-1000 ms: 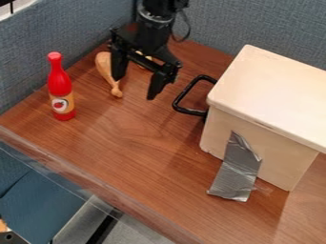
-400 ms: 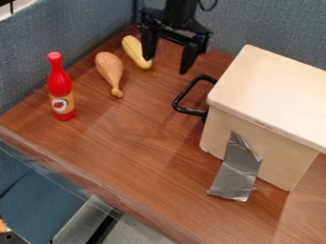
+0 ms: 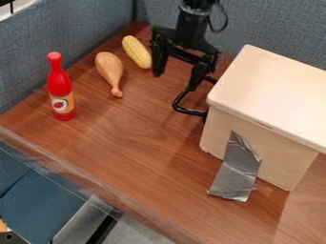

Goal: Open the drawer

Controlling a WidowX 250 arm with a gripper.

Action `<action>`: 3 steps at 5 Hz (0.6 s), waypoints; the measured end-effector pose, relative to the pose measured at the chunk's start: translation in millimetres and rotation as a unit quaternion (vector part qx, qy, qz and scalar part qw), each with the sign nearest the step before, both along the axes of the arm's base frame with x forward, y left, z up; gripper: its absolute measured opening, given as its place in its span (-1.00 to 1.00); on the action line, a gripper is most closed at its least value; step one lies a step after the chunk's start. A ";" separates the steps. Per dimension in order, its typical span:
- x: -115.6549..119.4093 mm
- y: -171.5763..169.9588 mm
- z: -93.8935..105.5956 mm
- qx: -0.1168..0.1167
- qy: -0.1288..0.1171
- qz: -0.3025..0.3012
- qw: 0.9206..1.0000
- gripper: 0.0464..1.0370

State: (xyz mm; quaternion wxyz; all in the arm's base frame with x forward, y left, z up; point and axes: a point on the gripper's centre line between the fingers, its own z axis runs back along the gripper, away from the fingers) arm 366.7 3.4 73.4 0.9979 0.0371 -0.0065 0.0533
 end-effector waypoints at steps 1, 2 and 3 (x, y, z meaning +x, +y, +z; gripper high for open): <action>0.1 -8.6 -14.8 0.003 0.007 -0.002 1.000 0.92; 2.3 -12.3 -19.7 0.005 0.010 -0.001 1.000 0.92; 8.5 -14.0 -21.6 0.000 0.006 -0.001 1.000 0.92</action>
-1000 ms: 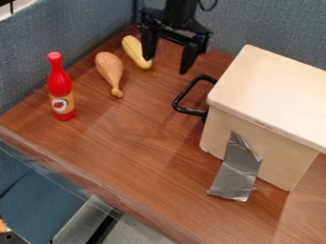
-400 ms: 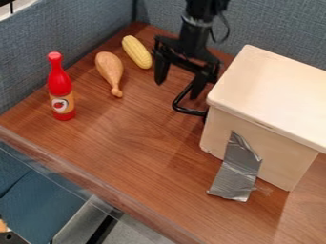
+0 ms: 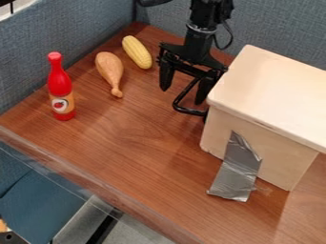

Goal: Open the drawer

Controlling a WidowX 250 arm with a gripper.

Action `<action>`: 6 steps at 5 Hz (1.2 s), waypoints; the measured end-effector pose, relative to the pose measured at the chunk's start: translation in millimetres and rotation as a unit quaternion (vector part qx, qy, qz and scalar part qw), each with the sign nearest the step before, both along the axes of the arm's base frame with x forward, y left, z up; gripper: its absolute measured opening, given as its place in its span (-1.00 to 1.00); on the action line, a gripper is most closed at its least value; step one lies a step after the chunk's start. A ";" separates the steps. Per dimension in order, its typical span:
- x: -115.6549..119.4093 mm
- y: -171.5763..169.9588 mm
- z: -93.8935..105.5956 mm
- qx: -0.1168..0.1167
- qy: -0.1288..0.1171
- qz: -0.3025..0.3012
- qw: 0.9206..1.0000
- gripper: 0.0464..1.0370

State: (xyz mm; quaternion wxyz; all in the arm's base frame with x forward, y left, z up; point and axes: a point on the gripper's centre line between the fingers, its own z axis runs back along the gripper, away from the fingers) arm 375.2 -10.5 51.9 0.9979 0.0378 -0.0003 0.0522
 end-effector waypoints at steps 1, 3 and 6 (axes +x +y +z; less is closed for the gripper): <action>6.9 0.6 -10.5 0.007 0.004 0.005 1.000 0.92; 10.9 -0.2 -19.3 0.020 0.023 -0.008 1.000 0.82; 6.2 11.1 -20.2 0.013 0.039 -0.022 0.999 -0.74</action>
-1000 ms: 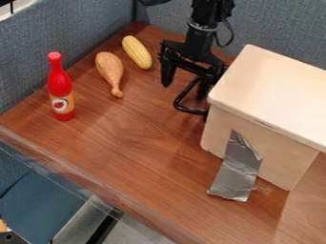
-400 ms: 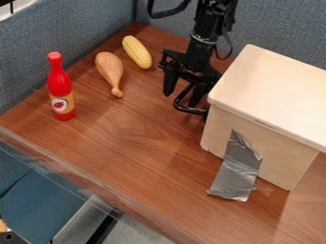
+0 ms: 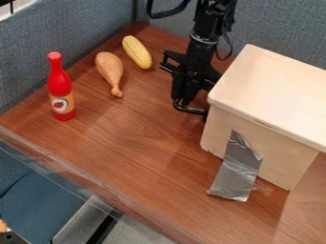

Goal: Open the drawer

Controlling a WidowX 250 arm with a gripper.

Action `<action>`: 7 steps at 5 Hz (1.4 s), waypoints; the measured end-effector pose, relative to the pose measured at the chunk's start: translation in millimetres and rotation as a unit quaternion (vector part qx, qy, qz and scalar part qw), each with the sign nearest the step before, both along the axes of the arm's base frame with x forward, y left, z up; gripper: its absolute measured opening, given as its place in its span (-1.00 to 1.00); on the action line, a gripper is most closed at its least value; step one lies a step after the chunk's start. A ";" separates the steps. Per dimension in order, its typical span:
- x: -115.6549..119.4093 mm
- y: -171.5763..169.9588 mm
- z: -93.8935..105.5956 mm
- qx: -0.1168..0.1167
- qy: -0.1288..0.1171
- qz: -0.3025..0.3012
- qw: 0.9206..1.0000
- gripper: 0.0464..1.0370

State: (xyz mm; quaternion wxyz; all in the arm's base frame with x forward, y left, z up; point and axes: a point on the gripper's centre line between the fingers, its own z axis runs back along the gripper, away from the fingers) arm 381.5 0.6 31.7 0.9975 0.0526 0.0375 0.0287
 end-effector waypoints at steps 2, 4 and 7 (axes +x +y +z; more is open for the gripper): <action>-6.7 28.6 0.2 0.005 0.009 0.027 1.000 -0.82; -9.8 53.9 3.0 0.011 0.016 0.046 0.999 -0.82; -13.5 80.9 6.2 0.032 0.020 0.062 0.997 -0.82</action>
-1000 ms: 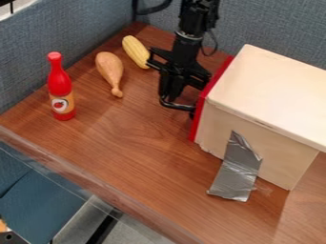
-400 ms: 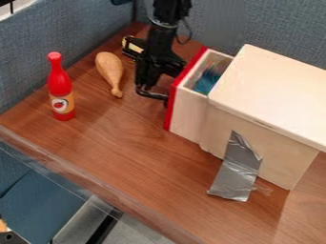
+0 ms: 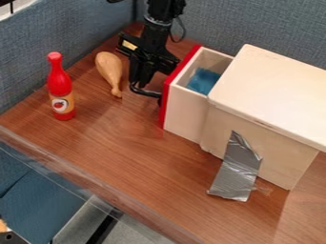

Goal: Open the drawer

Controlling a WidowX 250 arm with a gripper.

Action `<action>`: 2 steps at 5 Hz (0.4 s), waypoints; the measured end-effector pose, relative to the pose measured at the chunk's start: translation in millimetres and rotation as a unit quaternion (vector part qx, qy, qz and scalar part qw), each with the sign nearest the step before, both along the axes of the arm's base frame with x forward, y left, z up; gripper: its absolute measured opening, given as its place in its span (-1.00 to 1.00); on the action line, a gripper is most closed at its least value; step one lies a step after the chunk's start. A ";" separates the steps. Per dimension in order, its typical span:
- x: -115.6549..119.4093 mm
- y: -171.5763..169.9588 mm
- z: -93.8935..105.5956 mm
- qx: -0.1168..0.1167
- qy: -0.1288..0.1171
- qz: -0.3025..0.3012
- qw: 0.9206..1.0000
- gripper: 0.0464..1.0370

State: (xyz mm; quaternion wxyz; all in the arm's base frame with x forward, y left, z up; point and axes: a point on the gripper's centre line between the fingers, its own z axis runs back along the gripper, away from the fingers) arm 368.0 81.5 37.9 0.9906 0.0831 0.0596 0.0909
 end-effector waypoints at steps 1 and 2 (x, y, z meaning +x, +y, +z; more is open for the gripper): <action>-1.6 5.2 -0.3 0.000 0.002 0.001 1.000 -0.82; -0.2 12.3 3.0 0.003 -0.001 0.007 1.000 -0.82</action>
